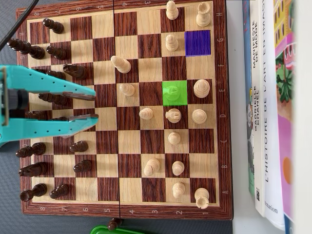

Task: Play chess

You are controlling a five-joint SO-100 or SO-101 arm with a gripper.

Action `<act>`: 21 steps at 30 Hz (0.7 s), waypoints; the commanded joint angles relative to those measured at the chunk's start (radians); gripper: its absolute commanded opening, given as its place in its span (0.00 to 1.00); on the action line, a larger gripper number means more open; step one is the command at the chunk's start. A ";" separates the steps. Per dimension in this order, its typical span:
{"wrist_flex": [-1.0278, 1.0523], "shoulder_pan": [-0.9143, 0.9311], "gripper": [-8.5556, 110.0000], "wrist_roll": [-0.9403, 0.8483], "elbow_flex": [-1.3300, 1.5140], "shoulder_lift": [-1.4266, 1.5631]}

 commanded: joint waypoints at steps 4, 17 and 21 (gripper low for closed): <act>-0.186 0.005 0.17 -0.006 0.038 0.014; -0.494 0.002 0.17 -0.005 0.054 0.014; -0.606 0.000 0.17 -0.005 0.066 0.014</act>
